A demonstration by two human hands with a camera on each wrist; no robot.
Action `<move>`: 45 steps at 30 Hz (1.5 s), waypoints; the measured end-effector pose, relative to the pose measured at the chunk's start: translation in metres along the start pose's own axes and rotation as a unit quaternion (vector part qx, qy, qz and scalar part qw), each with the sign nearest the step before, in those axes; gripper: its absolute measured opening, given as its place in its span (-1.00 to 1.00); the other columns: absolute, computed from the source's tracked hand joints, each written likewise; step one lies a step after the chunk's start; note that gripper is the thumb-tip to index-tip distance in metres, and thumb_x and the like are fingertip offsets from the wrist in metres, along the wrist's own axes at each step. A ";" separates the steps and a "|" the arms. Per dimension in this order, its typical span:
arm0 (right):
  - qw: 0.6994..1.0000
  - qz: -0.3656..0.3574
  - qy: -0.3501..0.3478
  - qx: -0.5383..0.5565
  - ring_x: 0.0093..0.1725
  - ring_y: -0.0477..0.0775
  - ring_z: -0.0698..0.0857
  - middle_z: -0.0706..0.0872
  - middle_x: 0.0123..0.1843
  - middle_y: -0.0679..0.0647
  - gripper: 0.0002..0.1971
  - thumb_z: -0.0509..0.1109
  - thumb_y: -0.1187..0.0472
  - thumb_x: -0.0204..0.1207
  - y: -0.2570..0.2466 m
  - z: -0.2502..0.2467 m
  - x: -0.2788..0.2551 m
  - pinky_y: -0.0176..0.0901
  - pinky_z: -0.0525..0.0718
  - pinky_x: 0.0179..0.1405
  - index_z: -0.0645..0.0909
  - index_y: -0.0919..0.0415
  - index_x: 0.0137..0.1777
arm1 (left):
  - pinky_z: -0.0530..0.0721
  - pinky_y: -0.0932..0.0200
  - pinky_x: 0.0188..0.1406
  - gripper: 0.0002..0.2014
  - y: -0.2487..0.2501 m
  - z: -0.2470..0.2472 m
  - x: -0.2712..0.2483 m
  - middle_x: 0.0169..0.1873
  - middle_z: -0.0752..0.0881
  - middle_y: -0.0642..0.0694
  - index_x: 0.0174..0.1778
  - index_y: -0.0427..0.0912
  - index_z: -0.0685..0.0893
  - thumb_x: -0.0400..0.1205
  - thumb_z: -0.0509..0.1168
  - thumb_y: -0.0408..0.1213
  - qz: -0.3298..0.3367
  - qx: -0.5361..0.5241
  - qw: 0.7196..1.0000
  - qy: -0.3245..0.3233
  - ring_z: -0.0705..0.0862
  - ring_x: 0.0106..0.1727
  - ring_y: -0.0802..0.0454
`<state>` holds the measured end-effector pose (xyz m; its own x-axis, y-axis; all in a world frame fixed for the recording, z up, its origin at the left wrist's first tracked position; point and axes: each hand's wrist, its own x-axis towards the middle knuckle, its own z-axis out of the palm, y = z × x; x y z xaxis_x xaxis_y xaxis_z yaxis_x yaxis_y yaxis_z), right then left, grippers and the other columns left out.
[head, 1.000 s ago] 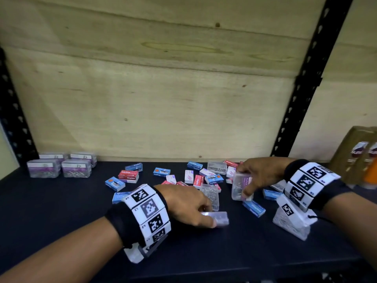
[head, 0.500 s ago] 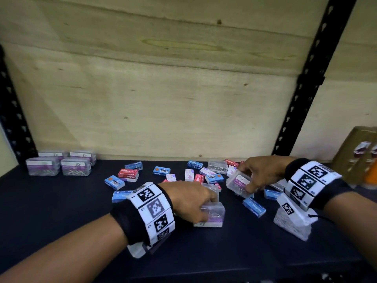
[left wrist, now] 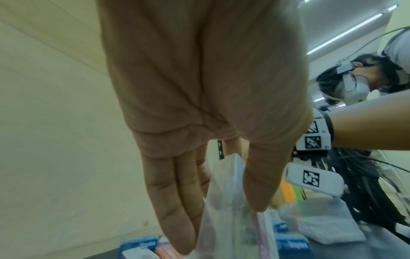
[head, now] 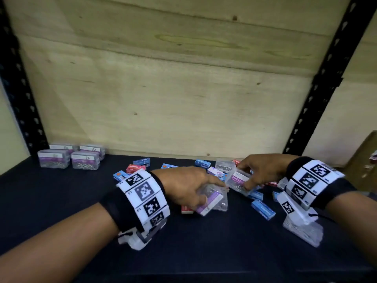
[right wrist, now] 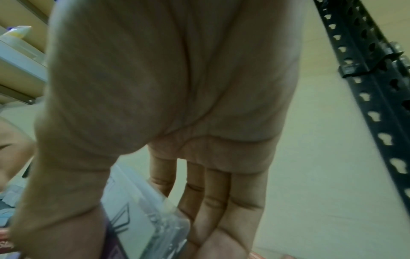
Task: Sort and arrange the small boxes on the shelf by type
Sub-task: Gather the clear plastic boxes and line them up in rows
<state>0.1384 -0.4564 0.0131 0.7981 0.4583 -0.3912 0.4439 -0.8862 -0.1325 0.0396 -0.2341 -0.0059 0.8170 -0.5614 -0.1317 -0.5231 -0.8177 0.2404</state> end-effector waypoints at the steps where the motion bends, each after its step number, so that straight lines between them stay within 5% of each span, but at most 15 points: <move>1: 1.000 -0.006 0.002 -0.006 -0.10 0.13 0.79 0.83 -0.06 0.07 -0.73 0.60 0.07 0.37 -0.006 -0.001 0.005 0.02 0.74 0.01 0.70 0.08 0.03 | 0.57 0.11 0.23 -0.41 -0.006 -0.004 -0.006 0.17 0.62 -0.11 0.65 0.21 0.27 0.70 0.26 -0.20 -0.015 -0.006 1.000 0.002 0.60 0.18 -0.03; 6: 0.999 -0.043 -0.010 -0.006 -0.17 0.01 0.81 0.84 -0.17 -0.09 -0.80 0.55 0.14 0.45 -0.041 -0.010 0.024 -0.03 0.73 -0.06 0.69 0.04 0.05 | 0.58 0.17 0.04 -0.47 -0.044 -0.024 -0.037 0.27 0.58 0.00 0.59 0.20 0.31 0.70 0.28 -0.13 -0.081 -0.051 0.994 0.043 0.59 0.03 0.08; 10: 0.997 -0.075 0.003 -0.025 0.00 -0.02 0.78 0.81 0.01 -0.09 -0.74 0.55 0.09 0.46 -0.077 -0.016 0.046 -0.05 0.71 0.13 0.70 0.02 0.14 | 0.53 0.24 -0.23 -0.61 -0.084 -0.029 -0.063 0.13 0.66 0.09 0.41 0.16 0.37 0.69 0.31 -0.10 -0.128 -0.102 0.983 0.087 0.60 -0.18 0.23; 16: 0.990 -0.135 -0.009 -0.034 -0.06 -0.04 0.76 0.77 -0.05 -0.13 -0.83 0.53 0.05 0.49 -0.145 -0.022 0.085 -0.18 0.67 -0.08 0.62 -0.09 0.01 | 0.70 0.02 0.11 -0.64 -0.150 -0.023 -0.115 0.05 0.72 0.08 0.27 0.05 0.43 0.62 0.40 -0.14 -0.232 -0.173 0.949 0.125 0.72 0.04 0.04; 21: 0.981 -0.183 0.020 -0.065 0.02 0.00 0.70 0.74 0.04 -0.06 -0.79 0.53 0.03 0.49 -0.209 -0.018 0.119 -0.05 0.66 0.13 0.61 -0.05 0.06 | 0.60 0.23 -0.07 -0.66 -0.203 -0.009 -0.164 0.03 0.70 0.06 0.21 0.05 0.45 0.61 0.42 -0.10 -0.318 -0.203 0.915 0.140 0.65 -0.08 0.11; 24: 0.972 -0.217 0.042 -0.084 -0.02 0.06 0.70 0.74 -0.01 -0.03 -0.77 0.53 -0.02 0.47 -0.248 -0.009 0.140 -0.03 0.68 0.07 0.63 0.00 0.05 | 0.56 0.25 -0.06 -0.69 -0.227 0.001 -0.190 -0.05 0.71 0.03 0.20 0.00 0.47 0.62 0.41 -0.13 -0.352 -0.228 0.898 0.137 0.63 -0.08 0.10; 26: 0.965 -0.237 0.042 -0.103 -0.16 0.02 0.66 0.69 -0.14 -0.06 -0.80 0.53 -0.03 0.48 -0.273 -0.004 0.149 -0.11 0.62 -0.15 0.60 0.01 -0.07 | 0.60 0.12 0.05 -0.71 -0.243 0.006 -0.205 -0.05 0.77 -0.08 0.18 -0.01 0.47 0.63 0.40 -0.12 -0.365 -0.248 0.888 0.131 0.65 -0.06 0.02; 28: 0.962 -0.242 0.036 -0.119 -0.30 -0.01 0.56 0.60 -0.27 -0.07 -0.75 0.53 -0.05 0.48 -0.293 -0.001 0.155 -0.14 0.47 -0.33 0.55 0.04 -0.19 | 0.60 0.01 0.20 -0.71 -0.253 0.009 -0.217 0.03 0.79 -0.09 0.20 -0.02 0.45 0.65 0.37 -0.11 -0.379 -0.242 0.885 0.120 0.69 0.05 -0.06; 31: 0.959 -0.245 0.014 -0.143 -0.32 0.06 0.51 0.57 -0.27 0.03 -0.67 0.55 -0.05 0.47 -0.317 0.002 0.164 -0.10 0.45 -0.31 0.59 0.20 -0.13 | 0.60 0.12 0.16 -0.69 -0.266 0.012 -0.230 0.11 0.72 -0.01 0.24 -0.04 0.43 0.67 0.34 -0.09 -0.396 -0.217 0.884 0.119 0.68 0.17 -0.02; 37: 0.958 -0.233 0.002 -0.167 -0.34 0.05 0.55 0.59 -0.30 0.01 -0.72 0.49 -0.02 0.54 -0.336 0.007 0.172 -0.16 0.44 -0.40 0.57 0.17 -0.17 | 0.59 0.03 0.26 -0.75 -0.288 0.014 -0.249 0.17 0.68 0.09 0.21 0.06 0.45 0.68 0.30 -0.01 -0.434 -0.144 0.882 0.113 0.66 0.15 0.07; 45: 0.964 -0.217 -0.011 -0.153 -0.29 0.02 0.61 0.65 -0.25 -0.01 -0.70 0.41 -0.10 0.59 -0.341 0.013 0.175 -0.13 0.52 -0.35 0.56 0.15 -0.13 | 0.66 0.02 0.13 -0.69 -0.295 0.011 -0.253 0.06 0.76 0.03 0.29 0.17 0.30 0.71 0.20 0.08 -0.456 -0.102 0.880 0.078 0.72 0.00 0.01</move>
<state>0.1210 -0.0751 -0.0217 0.5029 0.7767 -0.3794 0.8361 -0.5484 -0.0144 -0.0157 0.1478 -0.0544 0.9062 0.3552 -0.2295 0.4103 -0.8699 0.2738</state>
